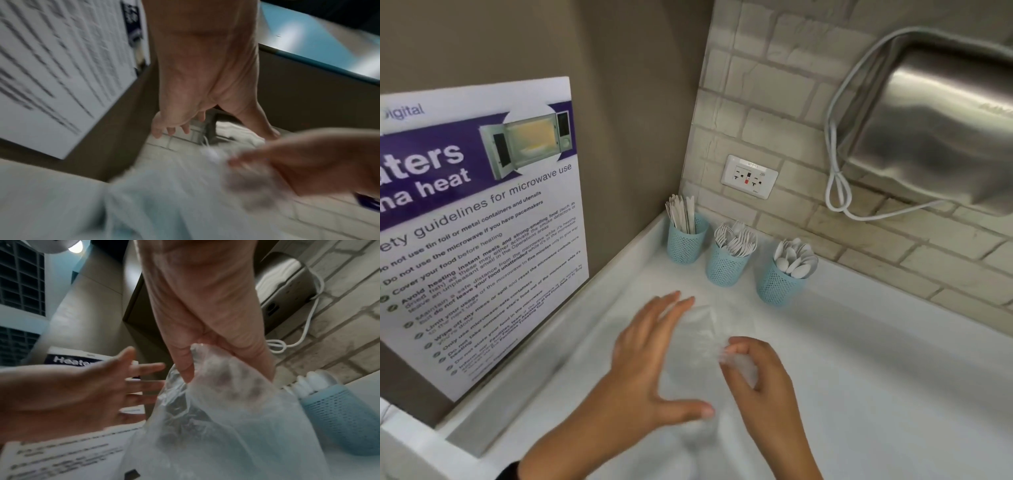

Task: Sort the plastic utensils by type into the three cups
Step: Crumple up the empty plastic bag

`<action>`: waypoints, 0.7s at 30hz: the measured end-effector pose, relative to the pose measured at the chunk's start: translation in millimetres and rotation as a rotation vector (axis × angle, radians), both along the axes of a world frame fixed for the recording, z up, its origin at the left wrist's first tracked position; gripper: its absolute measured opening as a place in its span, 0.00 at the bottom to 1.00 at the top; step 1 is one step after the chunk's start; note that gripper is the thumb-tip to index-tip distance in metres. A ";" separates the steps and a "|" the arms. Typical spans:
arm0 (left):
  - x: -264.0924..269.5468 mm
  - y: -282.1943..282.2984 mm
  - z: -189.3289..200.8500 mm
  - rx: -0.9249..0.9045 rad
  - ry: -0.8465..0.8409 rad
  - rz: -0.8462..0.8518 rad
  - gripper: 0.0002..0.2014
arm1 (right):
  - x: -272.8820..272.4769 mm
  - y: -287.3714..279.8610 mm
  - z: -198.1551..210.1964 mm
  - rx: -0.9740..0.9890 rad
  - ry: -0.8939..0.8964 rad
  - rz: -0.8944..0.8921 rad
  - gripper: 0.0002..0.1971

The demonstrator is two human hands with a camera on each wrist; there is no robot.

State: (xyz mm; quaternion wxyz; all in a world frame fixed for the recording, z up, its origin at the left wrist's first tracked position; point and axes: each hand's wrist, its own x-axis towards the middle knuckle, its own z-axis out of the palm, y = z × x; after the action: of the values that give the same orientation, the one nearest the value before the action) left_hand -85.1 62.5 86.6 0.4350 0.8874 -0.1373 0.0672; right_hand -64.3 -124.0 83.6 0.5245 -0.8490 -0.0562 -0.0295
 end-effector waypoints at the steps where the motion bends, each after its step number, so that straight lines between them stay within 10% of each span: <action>1: -0.3 -10.0 -1.4 0.056 0.010 -0.047 0.53 | -3.8 5.2 4.9 0.065 0.036 0.079 0.06; 8: 12.4 -9.0 -27.5 -0.093 0.003 0.088 0.15 | -9.2 9.6 28.1 0.383 0.101 0.114 0.12; 15: 21.7 18.1 -18.2 -0.165 -0.058 0.481 0.27 | -6.3 -0.4 25.4 0.404 0.111 -0.014 0.09; 21: 8.9 -8.8 -5.0 -0.120 -0.246 0.369 0.26 | -6.6 19.7 17.8 0.148 0.320 0.308 0.23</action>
State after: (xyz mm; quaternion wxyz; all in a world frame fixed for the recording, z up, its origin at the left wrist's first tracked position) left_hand -76.1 53.7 81.7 0.4472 0.8552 -0.0204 0.2612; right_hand -70.9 -104.3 101.4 0.5857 -0.7836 -0.0990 0.1821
